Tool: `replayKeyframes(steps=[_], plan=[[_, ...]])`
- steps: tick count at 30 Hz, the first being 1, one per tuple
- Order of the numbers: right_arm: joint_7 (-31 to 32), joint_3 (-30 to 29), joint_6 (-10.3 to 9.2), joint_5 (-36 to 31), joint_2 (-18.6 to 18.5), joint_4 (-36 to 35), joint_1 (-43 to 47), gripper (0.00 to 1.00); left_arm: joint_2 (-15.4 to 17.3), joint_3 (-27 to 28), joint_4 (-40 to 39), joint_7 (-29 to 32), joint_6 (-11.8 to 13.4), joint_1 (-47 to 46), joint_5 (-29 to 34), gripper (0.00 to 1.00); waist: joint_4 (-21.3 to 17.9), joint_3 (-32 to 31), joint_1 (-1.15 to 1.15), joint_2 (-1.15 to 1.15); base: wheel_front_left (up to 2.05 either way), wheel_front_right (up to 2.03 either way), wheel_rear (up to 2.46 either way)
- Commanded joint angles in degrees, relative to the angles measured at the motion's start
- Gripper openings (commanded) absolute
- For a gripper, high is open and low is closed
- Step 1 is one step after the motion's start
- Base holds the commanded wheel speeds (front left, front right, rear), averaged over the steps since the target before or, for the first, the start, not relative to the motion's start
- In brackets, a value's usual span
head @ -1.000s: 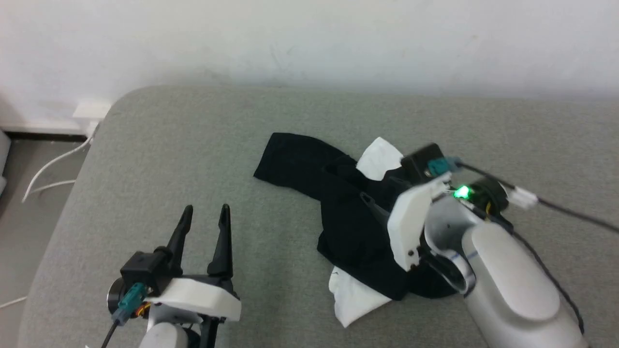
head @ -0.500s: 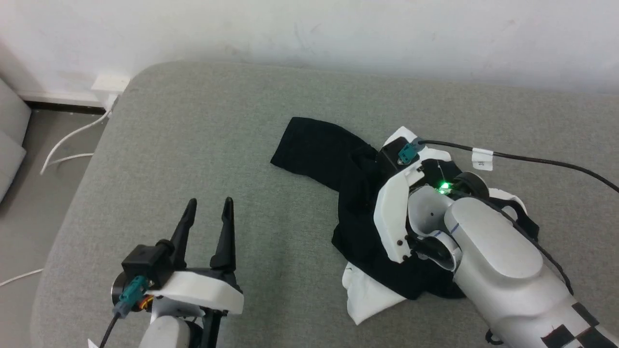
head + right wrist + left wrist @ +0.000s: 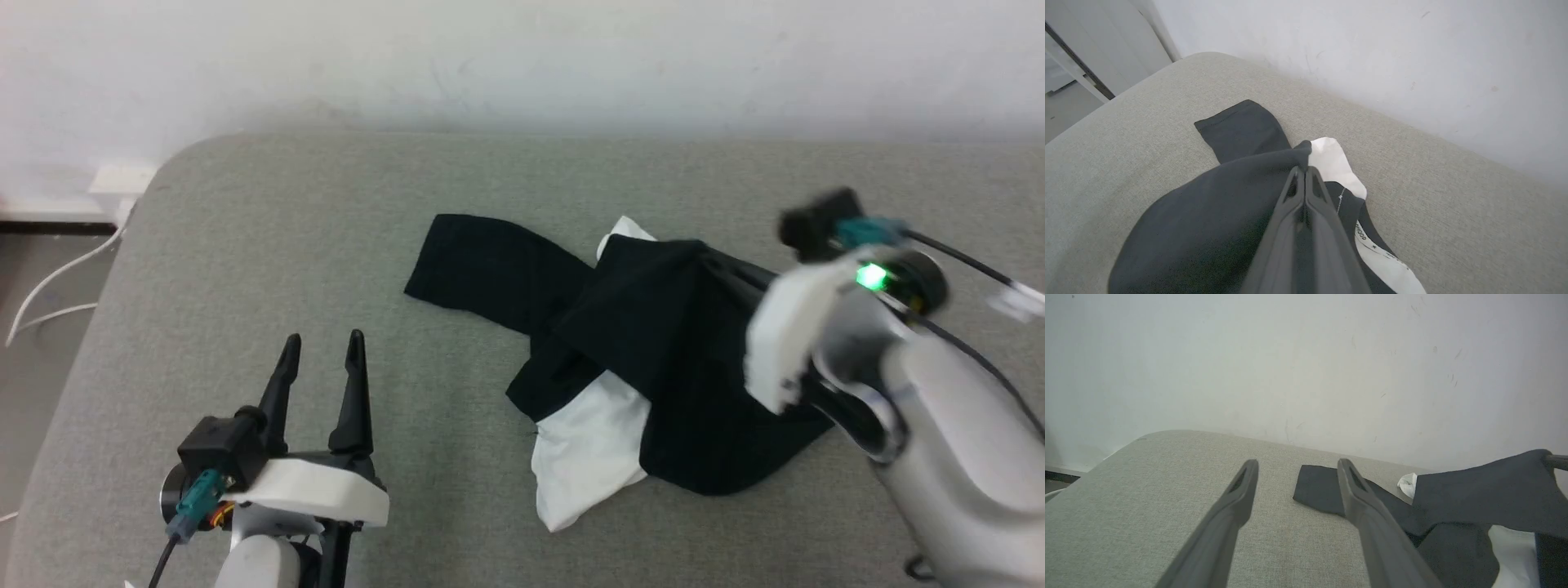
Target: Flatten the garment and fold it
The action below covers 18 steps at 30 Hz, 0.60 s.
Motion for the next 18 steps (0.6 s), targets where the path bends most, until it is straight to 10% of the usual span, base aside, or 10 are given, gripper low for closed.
replayKeyframes(steps=[1, 18], plan=[[-0.4, -4.1, -0.06, -1.7, -0.7, -3.0, 4.5, 0.0, -0.2, 0.4, -0.4, -0.3, 0.3, 0.8, 0.4, 1.0, -0.9, -0.4, 0.0, 0.0, 0.0, 0.0, 0.0], [2.9, -61.3, -0.06, -22.0, 13.8, -18.6, 36.5, 0.0, -0.3, 1.0, -1.3, -0.3, 1.0, 1.5, -0.1, 1.0, -1.9, 0.9, 0.0, 0.0, 0.0, 0.0, 0.0]])
